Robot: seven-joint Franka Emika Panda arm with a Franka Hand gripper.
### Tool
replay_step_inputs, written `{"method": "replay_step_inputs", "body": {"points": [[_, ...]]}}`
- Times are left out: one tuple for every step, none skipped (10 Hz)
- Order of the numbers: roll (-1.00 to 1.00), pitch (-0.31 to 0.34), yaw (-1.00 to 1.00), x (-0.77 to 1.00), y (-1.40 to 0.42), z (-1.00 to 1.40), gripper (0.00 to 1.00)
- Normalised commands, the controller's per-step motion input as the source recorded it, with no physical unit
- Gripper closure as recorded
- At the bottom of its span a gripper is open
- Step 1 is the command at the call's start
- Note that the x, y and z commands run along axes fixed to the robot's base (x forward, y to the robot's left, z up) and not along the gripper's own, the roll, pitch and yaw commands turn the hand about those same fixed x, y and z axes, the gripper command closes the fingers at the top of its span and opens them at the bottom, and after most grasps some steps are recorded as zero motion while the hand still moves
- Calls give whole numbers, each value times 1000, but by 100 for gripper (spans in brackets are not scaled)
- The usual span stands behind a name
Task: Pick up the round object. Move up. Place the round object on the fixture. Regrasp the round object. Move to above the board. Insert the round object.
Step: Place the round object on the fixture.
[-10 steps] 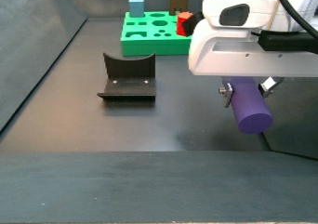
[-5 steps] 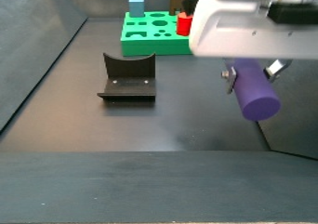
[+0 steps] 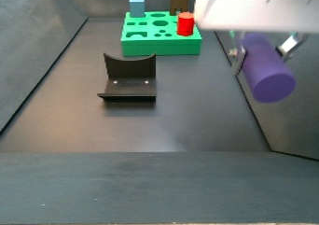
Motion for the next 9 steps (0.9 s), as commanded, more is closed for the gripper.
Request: {"method": "replay_step_inputs", "body": {"points": [[99,86,21,-19,3,672,100],[87,84,19,-14,6,588,100],[71,88,19,-13,9,408,100],[63,81,18,-9,7,269,100],[-30,53,-222,1000,-501,37,100],[-29,56,-216,1000,-499,16,100],[-45,66,-113,1000,-429,13,100],[-58,72,-79,1000,-407,11,100],[-71,82,-32,1000,-369,9,100]]}}
